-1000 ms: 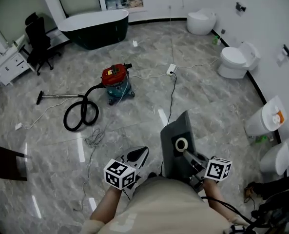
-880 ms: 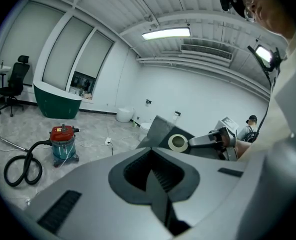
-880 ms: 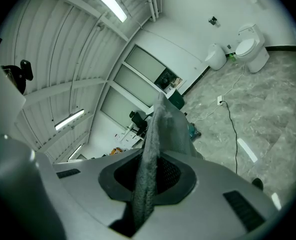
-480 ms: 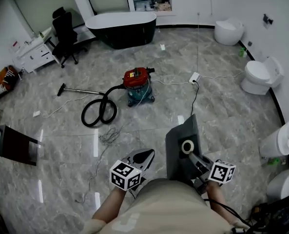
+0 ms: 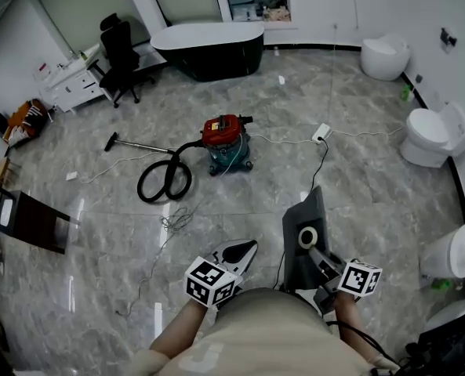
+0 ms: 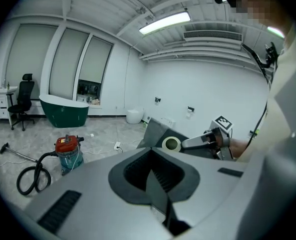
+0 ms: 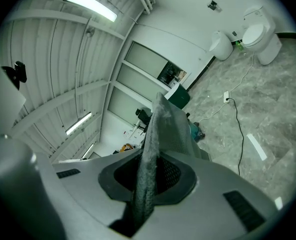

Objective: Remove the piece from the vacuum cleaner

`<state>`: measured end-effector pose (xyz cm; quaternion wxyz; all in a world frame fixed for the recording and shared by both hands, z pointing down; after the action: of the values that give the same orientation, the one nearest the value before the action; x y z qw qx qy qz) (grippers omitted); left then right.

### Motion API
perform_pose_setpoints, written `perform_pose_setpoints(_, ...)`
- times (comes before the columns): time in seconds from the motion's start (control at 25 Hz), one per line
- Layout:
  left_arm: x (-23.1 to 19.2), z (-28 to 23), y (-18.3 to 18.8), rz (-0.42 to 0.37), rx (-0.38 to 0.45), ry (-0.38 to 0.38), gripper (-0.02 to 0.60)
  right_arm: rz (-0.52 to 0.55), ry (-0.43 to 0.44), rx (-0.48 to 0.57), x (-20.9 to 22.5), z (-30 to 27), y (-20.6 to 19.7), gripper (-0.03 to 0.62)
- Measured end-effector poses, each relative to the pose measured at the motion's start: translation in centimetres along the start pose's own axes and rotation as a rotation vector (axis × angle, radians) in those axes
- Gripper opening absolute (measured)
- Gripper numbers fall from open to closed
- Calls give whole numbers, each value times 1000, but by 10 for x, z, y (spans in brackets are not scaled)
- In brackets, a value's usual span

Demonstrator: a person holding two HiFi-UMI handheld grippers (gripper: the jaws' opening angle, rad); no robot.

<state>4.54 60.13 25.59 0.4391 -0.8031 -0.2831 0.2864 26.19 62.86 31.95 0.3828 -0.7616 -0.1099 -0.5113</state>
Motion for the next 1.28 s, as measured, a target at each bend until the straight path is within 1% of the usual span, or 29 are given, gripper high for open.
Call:
perform_pose_setpoints(0.12, 15, -19, 5, -1, -8, 31, 2, 17, 20, -25, 11, 7, 21, 34)
perform_pose_setpoints(0.28, 25, -40, 13, -14, -32, 40, 2, 44, 43, -41, 23, 12, 45, 34)
perform_pose_setpoints(0.36, 26, -50, 18, -26, -39, 40, 2, 49, 52, -33, 28, 14, 52, 34)
perform_pose_setpoints(0.52, 21, -69, 32, -51, -20, 38, 2, 46, 54, -16, 37, 13, 63, 34)
perform_pose_setpoints(0.64, 11, -81, 31, -52, -25, 31, 2, 43, 46, -5, 42, 8, 68, 34)
perform_pose_setpoints(0.76, -3, -91, 30, -42, -33, 11, 2, 37, 19, 11, 46, 2, 75, 34)
perform_pose_setpoints(0.92, -30, -99, 45, -44, -16, -19, 2, 28, -27, 25, 46, -14, 86, 34)
perform_pose_setpoints(1.08, -71, -98, 58, -34, 2, -27, 2, 64, -55, 17, 33, -51, 100, 34)
perform_pose_setpoints(1.28, -130, -98, 68, -16, 14, -36, 2, 100, -71, 16, 17, -105, 113, 34)
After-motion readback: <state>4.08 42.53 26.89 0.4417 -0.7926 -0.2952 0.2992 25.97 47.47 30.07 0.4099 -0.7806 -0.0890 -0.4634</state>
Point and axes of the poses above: the fingertips, and each gripper's own axes: z backward along the fingers, x to its right, y out of its top, the point moved 5 cm from there along z, backward along the fingers, and after that the axes turned 3 degrees about y, right-handed, at the moved point
